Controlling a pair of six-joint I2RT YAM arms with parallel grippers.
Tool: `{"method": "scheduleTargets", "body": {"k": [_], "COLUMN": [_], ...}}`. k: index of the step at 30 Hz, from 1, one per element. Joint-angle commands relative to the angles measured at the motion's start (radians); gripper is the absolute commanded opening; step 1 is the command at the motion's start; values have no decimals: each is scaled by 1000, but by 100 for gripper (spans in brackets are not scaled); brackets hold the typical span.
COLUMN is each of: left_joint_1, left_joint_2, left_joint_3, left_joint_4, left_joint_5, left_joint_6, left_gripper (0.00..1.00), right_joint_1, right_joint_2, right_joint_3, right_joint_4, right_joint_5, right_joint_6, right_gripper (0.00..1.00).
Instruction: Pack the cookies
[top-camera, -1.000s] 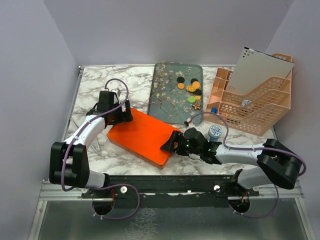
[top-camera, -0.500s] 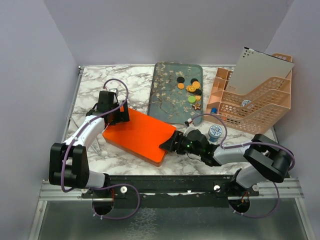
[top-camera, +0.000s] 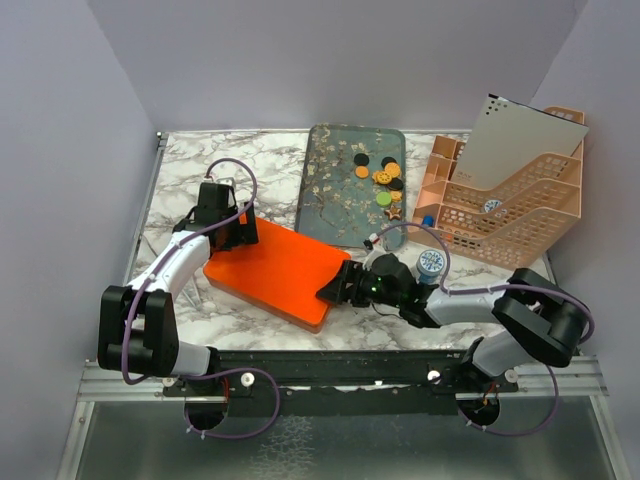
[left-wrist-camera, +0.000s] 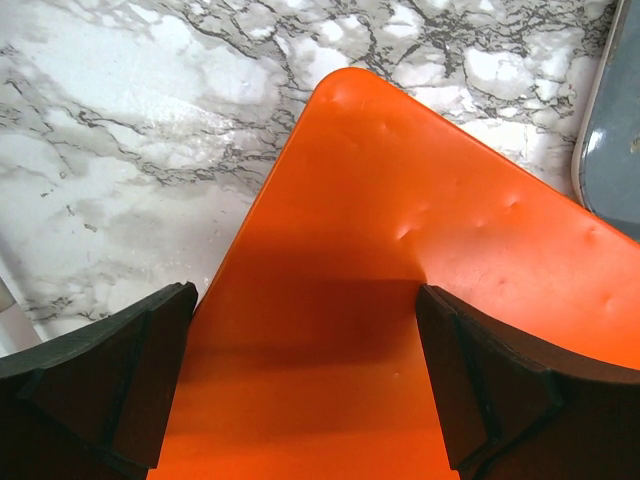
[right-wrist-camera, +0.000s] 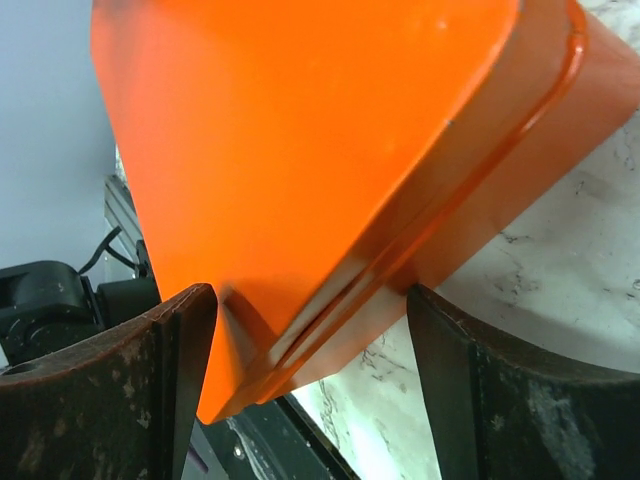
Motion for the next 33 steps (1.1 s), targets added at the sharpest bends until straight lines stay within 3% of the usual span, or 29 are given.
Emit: {"method": "scheduleTargets", "body": {"k": [1,8,11,16,24,29,33], "left_joint_1": [-41,-41,-41,-40,-41,-40,-35], "left_joint_2": [-19,-23,-19,-20,-35,-53,-50], "left_joint_3": [3,15,20,21,16,15,11], "left_joint_4": [-45,-45,-45,-44,-37,-10,-9], "left_joint_5": [76,55,65,79,110,130,120], "left_joint_6": [-63,-62,-63,-63,-72,-89,-85], "left_gripper": [99,99,99,99,99,99,99], "right_joint_1": [14,43,44,40,-30,-59,-70], "right_joint_2": [-67,-108,-106,-61,87,156,172], "right_joint_3": [66,68,47,32,-21,-26,1], "right_joint_4": [-82,-189,-183,-133,95,158,138], "right_joint_5": [-63,-71,-57,5,-60,-89,-100], "right_joint_6": [-9,0,-6,-32,-48,-54,-60], "right_gripper": [84,88,85,70,43,32,32]}}
